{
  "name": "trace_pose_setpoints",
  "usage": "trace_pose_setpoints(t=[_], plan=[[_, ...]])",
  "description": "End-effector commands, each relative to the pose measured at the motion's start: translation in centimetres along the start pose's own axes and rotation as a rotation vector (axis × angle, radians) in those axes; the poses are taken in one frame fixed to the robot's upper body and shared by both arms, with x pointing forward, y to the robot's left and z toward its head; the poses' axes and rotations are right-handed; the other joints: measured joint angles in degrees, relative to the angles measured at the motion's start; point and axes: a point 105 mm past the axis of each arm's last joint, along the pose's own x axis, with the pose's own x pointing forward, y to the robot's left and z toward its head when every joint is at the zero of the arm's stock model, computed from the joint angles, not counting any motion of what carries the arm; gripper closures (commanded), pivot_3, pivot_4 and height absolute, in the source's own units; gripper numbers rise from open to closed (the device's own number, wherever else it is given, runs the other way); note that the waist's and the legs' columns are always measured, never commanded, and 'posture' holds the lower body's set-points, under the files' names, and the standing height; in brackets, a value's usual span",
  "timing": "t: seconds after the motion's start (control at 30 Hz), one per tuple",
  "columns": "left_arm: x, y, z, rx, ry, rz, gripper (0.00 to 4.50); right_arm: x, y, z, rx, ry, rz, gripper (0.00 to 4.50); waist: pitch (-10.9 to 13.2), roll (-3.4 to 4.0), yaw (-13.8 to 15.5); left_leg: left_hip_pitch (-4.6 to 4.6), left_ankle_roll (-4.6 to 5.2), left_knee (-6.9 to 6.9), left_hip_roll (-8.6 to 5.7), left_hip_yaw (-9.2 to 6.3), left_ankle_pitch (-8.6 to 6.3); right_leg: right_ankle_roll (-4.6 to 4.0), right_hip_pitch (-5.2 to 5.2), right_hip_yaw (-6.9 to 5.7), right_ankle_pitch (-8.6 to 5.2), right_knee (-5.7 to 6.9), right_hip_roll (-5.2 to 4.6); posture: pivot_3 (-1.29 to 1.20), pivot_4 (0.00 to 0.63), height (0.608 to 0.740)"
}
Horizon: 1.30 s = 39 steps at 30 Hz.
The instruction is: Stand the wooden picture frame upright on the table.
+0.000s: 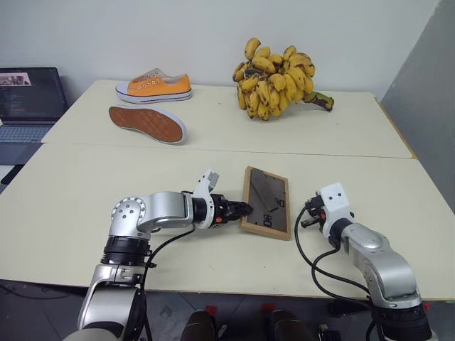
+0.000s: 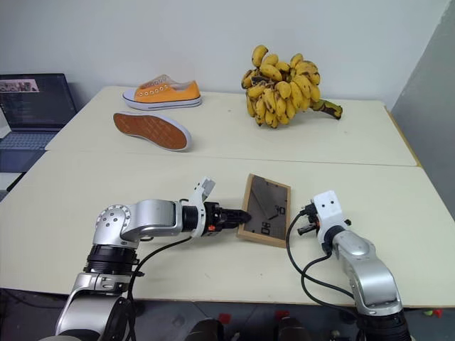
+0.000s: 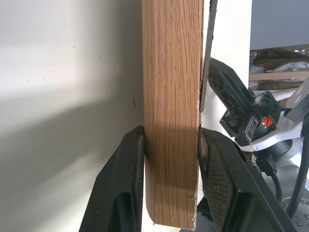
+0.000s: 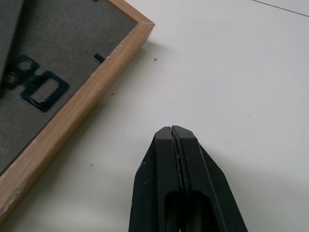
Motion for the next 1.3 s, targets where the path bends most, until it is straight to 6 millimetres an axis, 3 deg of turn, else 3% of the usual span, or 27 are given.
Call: trace_pose_setpoints(t=[0.03, 0.17, 0.4, 0.63, 0.77, 0.9, 0.97, 1.1, 1.2, 1.3], plan=[[0.2, -0.4, 0.1, 0.022, 0.005, -0.003, 3.19, -0.4, -0.1, 1.0, -0.003, -0.047, -0.002, 4.5, 0.0, 0.0, -0.01, 0.0, 0.0, 0.0, 0.0, 0.0, 0.0, 0.0, 0.0, 0.0, 0.0, 0.0, 0.0, 0.0, 0.15, 0.74], [-0.4, -0.9, 1.1, 0.05, -0.028, -0.017, 3.2, -0.7, -0.8, 0.6, -0.011, -0.037, -0.021, 4.5, 0.02, -0.01, -0.01, 0.0, 0.0, -0.01, 0.01, 0.0, 0.0, 0.0, -0.02, -0.01, 0.0, 0.0, 0.01, 0.0, 0.15, 0.74], [-1.9, -1.5, 6.4, 0.144, -0.243, -0.072, 3.2, -1.9, -4.8, 0.1, -0.025, -0.018, -0.124, 4.5, 0.14, 0.01, -0.11, -0.15, -0.01, -0.02, -0.01, 0.05, 0.01, -0.06, -0.23, 0.02, 0.04, 0.02, 0.03, 0.0, 0.15, 0.74], [-2.5, -3.5, 9.7, 0.3, -0.382, -0.179, 3.2, -2.8, -8.2, 2.3, -0.002, -0.082, -0.191, 4.5, 0.17, 0.04, -0.11, -0.54, -0.01, -0.13, 0.0, 0.07, 0.02, -0.2, -0.63, 0.01, 0.05, 0.04, 0.04, 0.0, 0.15, 0.74], [-3.1, -5.3, 10.6, 0.401, -0.421, -0.256, 3.2, -3.2, -9.0, 5.4, 0.063, -0.184, -0.174, 4.5, 0.25, 0.08, -0.09, -0.75, -0.18, -0.12, 0.0, 0.07, 0.11, -0.21, -0.76, -0.01, 0.06, 0.03, 0.03, 0.0, 0.15, 0.74], [-3.8, -7.2, 10.8, 0.513, -0.436, -0.337, 3.2, -3.9, -8.2, 10.1, 0.041, -0.309, -0.117, 4.5, 0.38, 0.25, -0.22, -0.76, -0.18, -0.14, 0.02, 0.06, 0.11, -0.23, -0.77, -0.03, 0.04, 0.03, 0.02, 0.0, 0.15, 0.74], [-4.2, -7.8, 10.7, 0.558, -0.44, -0.368, 3.2, -4.3, -7.5, 11.8, 0.04, -0.353, -0.085, 4.5, 0.42, 0.28, -0.23, -0.75, -0.16, -0.14, 0.04, 0.04, 0.1, -0.24, -0.77, -0.06, 0.04, 0.05, 0.03, 0.0, 0.15, 0.74], [-5.0, -9.3, 10.4, 0.647, -0.444, -0.425, 3.2, -6.0, -4.8, 17.9, 0.071, -0.518, 0.05, 4.5, 0.79, 0.59, -0.41, -0.79, -0.14, -0.06, 0.03, 0.07, 0.09, -0.23, -0.79, -0.03, 0.06, 0.1, 0.02, 0.0, 0.15, 0.74], [-5.2, -10.3, 10.1, 0.685, -0.439, -0.457, 3.2, -7.3, -2.9, 20.9, 0.144, -0.6, 0.163, 4.5, 0.8, 0.61, -0.28, -0.8, -0.12, -0.04, 0.08, -0.06, 0.09, -0.24, -0.78, -0.16, 0.05, 0.15, 0.04, 0.0, 0.15, 0.74], [-5.1, -11.4, 9.5, 0.731, -0.416, -0.487, 3.2, -7.3, -1.0, 21.9, 0.199, -0.61, 0.246, 3.7, 0.8, 0.61, -0.26, -0.81, -0.12, -0.08, 0.08, -0.09, 0.09, -0.27, -0.77, -0.21, 0.03, 0.14, 0.03, 0.0, 0.15, 0.74]])
